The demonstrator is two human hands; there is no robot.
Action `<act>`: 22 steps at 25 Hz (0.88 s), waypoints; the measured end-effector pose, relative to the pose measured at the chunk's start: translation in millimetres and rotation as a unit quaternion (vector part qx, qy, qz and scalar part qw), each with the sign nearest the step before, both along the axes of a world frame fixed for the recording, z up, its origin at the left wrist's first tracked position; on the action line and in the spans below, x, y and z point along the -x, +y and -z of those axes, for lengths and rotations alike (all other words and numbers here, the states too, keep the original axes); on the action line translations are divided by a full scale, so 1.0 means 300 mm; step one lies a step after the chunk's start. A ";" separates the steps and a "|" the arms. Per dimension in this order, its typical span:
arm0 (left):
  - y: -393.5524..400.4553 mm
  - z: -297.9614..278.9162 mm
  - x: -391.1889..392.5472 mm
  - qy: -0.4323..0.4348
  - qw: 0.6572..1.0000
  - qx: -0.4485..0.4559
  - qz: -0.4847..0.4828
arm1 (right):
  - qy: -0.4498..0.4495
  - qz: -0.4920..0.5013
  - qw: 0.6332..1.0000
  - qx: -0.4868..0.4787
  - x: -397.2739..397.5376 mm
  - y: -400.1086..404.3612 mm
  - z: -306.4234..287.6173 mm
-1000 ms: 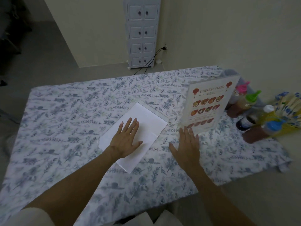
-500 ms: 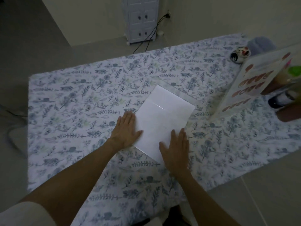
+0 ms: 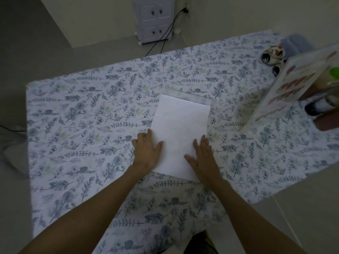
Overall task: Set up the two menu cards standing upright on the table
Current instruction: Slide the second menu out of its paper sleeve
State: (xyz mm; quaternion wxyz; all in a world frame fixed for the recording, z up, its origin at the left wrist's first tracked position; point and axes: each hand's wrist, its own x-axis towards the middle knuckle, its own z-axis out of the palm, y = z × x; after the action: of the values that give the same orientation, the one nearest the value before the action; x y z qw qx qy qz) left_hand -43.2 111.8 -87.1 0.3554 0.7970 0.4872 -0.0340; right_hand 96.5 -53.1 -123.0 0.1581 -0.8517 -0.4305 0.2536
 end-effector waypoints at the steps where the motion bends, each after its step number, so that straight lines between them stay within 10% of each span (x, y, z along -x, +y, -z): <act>1: -0.006 -0.006 0.005 -0.003 1.000 0.011 -0.017 | 0.009 -0.020 1.000 0.009 -0.017 0.001 -0.007; 9: 0.063 -0.091 0.107 -0.131 0.962 0.233 -0.057 | 0.022 -0.177 0.984 0.014 -0.220 -0.063 -0.109; 16: 0.117 -0.267 0.120 -0.201 0.882 0.425 -0.031 | 0.074 0.072 0.963 -0.247 -0.210 -0.035 -0.213; 22: 0.105 -0.237 0.098 -0.246 0.968 0.035 -0.035 | 0.143 0.089 0.913 -0.372 -0.271 0.071 -0.304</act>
State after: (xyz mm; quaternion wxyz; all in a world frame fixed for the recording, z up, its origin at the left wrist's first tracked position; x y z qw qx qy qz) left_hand -72.6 143.4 -16.1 0.4930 0.7502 0.4111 0.1586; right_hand 177.7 -31.9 -31.8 0.5450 -0.7208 -0.3889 0.1795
